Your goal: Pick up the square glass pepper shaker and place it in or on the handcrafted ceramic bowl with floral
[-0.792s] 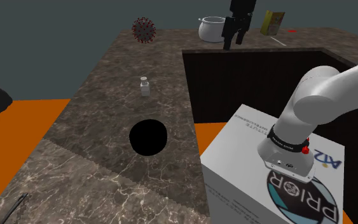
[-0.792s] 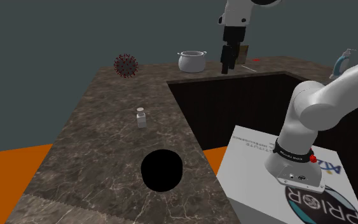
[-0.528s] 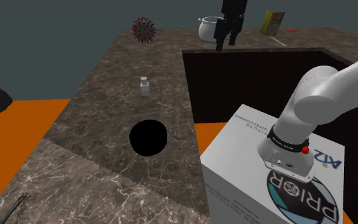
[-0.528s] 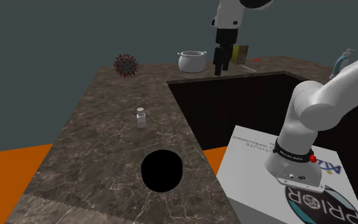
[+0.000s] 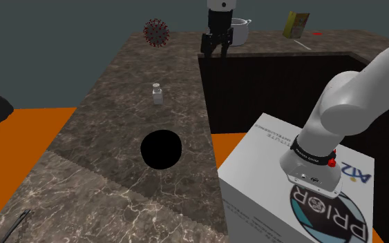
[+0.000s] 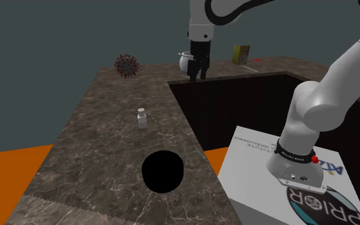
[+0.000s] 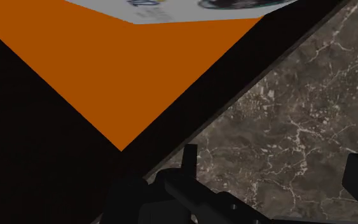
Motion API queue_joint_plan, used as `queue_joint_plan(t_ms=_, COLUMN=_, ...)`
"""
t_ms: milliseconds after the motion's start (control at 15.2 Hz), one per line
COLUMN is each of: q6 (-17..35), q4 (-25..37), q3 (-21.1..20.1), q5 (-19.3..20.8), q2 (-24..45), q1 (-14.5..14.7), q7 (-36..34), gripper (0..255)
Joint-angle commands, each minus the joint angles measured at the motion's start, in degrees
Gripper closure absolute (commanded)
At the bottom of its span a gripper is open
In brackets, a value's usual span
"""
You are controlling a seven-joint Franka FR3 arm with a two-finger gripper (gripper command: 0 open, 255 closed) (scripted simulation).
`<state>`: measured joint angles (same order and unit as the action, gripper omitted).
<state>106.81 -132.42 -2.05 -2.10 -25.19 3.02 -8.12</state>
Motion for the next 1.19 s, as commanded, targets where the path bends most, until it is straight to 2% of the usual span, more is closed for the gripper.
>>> queue_joint_plan(t_ms=0, q6=2.1, q4=2.17, q3=-0.97, q5=-0.06, q2=4.28, q1=0.37, q7=-1.17, gripper=0)
queue_joint_plan(t_ms=594, q6=7.21, q4=16.66, q3=-4.23, q5=1.91, q2=24.31, q1=1.85, q7=-6.44, gripper=0)
queue_joint_plan(t_ms=1122, q6=6.66, q4=35.1, q3=-5.37, q5=5.29, q2=42.86, q1=4.26, q7=-10.78, gripper=0)
